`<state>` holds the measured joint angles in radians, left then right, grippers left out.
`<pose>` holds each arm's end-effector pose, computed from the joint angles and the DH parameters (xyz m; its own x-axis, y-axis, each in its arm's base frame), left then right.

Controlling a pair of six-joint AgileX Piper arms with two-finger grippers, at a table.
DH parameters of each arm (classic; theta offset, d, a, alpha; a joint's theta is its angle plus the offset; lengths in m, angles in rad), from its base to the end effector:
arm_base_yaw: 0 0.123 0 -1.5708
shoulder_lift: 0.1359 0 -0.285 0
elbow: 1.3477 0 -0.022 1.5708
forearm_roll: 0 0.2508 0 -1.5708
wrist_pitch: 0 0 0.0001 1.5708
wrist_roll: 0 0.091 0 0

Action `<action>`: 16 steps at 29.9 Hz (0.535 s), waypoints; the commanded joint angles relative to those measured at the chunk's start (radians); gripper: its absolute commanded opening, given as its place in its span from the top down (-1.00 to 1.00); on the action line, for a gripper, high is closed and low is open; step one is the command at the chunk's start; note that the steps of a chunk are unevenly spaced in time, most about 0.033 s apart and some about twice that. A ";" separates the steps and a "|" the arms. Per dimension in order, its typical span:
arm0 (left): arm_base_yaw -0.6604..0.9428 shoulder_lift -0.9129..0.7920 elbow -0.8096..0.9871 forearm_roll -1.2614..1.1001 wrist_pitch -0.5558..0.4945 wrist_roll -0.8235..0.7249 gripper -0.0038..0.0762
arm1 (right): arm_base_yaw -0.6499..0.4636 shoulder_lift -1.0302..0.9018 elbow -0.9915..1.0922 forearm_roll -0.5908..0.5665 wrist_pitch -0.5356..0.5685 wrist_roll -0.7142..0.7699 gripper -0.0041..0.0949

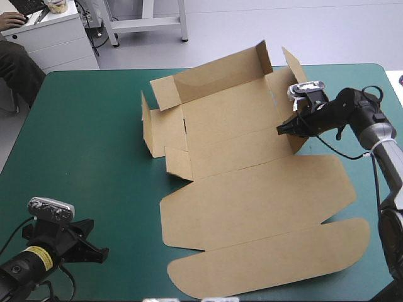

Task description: Fold the box

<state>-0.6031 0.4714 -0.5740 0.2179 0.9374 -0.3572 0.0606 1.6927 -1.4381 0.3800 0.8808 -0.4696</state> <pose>0.0703 -0.0292 0.2943 -0.6405 0.1722 -0.7484 0.3162 0.9472 -0.0527 0.3675 0.0484 0.3045 -0.7798 -0.2574 -0.5707 -0.3896 0.9131 0.1205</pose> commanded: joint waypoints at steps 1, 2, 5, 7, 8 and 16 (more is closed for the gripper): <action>-0.005 0.004 -0.119 0.027 -0.073 -0.009 0.93 | -0.005 -0.043 -0.154 0.015 0.056 -0.137 0.96; -0.005 0.004 -0.140 0.027 -0.073 -0.009 0.93 | -0.005 -0.043 -0.197 0.015 0.071 -0.174 0.96; -0.005 0.004 -0.202 0.026 -0.058 -0.006 0.93 | -0.003 -0.043 -0.289 0.019 0.088 -0.294 0.96; -0.005 0.004 -0.236 0.021 -0.040 -0.006 0.93 | -0.003 -0.043 -0.337 0.029 0.094 -0.372 0.96; -0.005 0.004 -0.249 0.021 -0.032 -0.006 0.93 | -0.003 -0.043 -0.358 0.039 0.094 -0.422 0.96; -0.005 0.004 -0.269 0.019 -0.020 -0.006 0.93 | 0.017 -0.043 -0.429 0.202 0.109 -0.756 0.96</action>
<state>-0.6031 0.4706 -0.8093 0.2312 0.9734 -0.3572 0.0625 1.6937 -1.8252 0.4938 1.0261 -1.1169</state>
